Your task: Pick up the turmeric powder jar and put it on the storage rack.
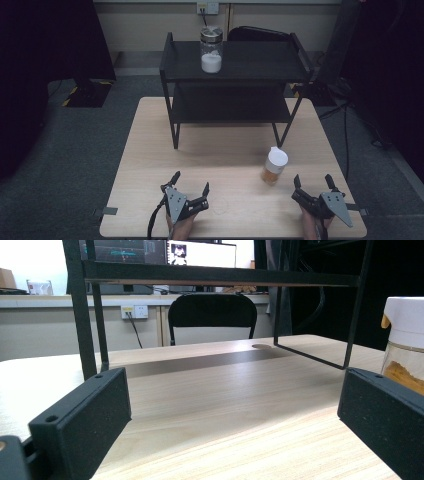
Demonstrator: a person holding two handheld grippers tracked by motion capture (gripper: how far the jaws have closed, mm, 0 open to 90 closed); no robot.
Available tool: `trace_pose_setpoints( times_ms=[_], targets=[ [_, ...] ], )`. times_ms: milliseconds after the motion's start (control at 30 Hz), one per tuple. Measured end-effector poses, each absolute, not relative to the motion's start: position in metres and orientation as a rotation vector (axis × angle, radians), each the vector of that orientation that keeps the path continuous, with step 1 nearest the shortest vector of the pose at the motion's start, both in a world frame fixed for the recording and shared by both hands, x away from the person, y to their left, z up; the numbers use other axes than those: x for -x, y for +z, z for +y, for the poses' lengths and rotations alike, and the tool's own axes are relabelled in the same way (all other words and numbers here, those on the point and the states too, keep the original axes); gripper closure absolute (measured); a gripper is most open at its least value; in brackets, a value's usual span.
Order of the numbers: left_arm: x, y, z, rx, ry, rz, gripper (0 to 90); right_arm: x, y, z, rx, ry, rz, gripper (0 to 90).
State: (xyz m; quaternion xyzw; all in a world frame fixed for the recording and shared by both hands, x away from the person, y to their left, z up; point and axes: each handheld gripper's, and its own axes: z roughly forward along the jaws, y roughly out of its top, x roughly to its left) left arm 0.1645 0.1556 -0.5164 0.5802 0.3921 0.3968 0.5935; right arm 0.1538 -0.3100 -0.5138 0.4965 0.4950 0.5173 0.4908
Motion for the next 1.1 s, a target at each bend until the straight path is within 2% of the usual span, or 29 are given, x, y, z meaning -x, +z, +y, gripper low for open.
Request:
trace_pose_setpoints(
  times_ms=[200,400,700,800,1100],
  targets=[
    [-0.164,-0.516,0.155,-1.348,0.923,0.912,0.0,-0.154,-0.504,-0.313,-1.188,1.343,1.204,0.0],
    [-0.164,-0.516,0.156,-1.348,0.923,0.912,0.0,-0.160,-0.491,-0.295,-1.053,1.393,1.233,0.0],
    [-0.164,-0.516,0.156,-1.349,0.923,0.912,0.0,-0.194,-0.488,-0.271,-1.018,1.374,1.389,0.3],
    [-0.164,-0.516,0.156,-1.349,0.923,0.912,0.0,-0.198,-0.495,-0.263,-1.022,1.336,1.391,2.8],
    [-0.164,-0.516,0.156,-1.349,0.923,0.912,0.0,-0.202,-0.503,-0.262,-1.047,1.357,1.398,21.8]
  ],
)
